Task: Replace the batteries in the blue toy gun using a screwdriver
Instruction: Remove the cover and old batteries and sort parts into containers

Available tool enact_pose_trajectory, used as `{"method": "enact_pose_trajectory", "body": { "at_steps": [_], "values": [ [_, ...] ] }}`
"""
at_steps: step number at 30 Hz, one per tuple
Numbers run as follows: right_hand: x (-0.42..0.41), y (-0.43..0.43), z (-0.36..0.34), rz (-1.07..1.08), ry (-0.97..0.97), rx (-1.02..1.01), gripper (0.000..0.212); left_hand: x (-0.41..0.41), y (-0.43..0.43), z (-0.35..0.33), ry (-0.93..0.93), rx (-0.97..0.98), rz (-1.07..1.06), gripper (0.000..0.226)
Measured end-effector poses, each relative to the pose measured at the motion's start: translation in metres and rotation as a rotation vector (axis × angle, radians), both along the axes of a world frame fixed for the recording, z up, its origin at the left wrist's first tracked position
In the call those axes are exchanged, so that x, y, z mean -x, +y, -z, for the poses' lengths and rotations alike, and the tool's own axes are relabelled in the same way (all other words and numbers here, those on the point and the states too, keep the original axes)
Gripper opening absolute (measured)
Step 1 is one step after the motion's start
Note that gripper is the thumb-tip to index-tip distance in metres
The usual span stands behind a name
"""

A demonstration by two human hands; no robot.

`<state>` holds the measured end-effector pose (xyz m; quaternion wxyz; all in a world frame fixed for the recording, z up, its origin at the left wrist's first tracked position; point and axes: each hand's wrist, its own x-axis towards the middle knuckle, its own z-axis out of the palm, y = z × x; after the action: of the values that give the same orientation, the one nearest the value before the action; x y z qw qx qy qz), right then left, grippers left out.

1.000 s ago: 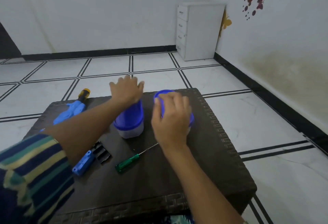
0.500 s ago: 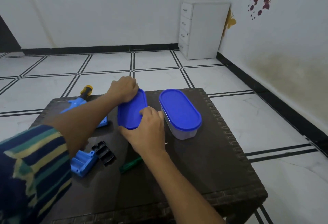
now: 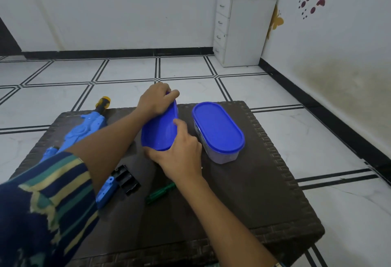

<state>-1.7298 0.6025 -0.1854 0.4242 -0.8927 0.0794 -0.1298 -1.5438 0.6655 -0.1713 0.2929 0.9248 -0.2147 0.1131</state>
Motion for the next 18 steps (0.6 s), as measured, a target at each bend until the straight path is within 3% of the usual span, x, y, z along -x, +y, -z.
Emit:
{"method": "enact_pose_trajectory", "body": {
  "at_steps": [2, 4, 9, 13, 18],
  "values": [
    [0.0, -0.002, 0.0, 0.003, 0.017, -0.024, 0.114, 0.002, -0.006, -0.008, 0.029, 0.065, -0.057, 0.057],
    [0.0, -0.002, 0.002, 0.007, 0.018, -0.049, 0.112, 0.003, -0.012, -0.018, 0.098, 0.11, -0.115, 0.053],
    [-0.002, 0.0, 0.001, 0.013, 0.031, -0.182, 0.094, 0.001, 0.002, -0.041, 0.548, 0.291, -0.079, 0.029],
    [0.0, 0.002, -0.003, -0.016, 0.058, -0.286, 0.088, 0.005, 0.025, -0.077, 0.906, 0.334, -0.053, 0.047],
    [0.001, 0.001, -0.008, -0.06, 0.073, -0.373, 0.069, -0.002, 0.048, -0.072, 1.011, 0.53, -0.065, 0.069]
  ]
}}
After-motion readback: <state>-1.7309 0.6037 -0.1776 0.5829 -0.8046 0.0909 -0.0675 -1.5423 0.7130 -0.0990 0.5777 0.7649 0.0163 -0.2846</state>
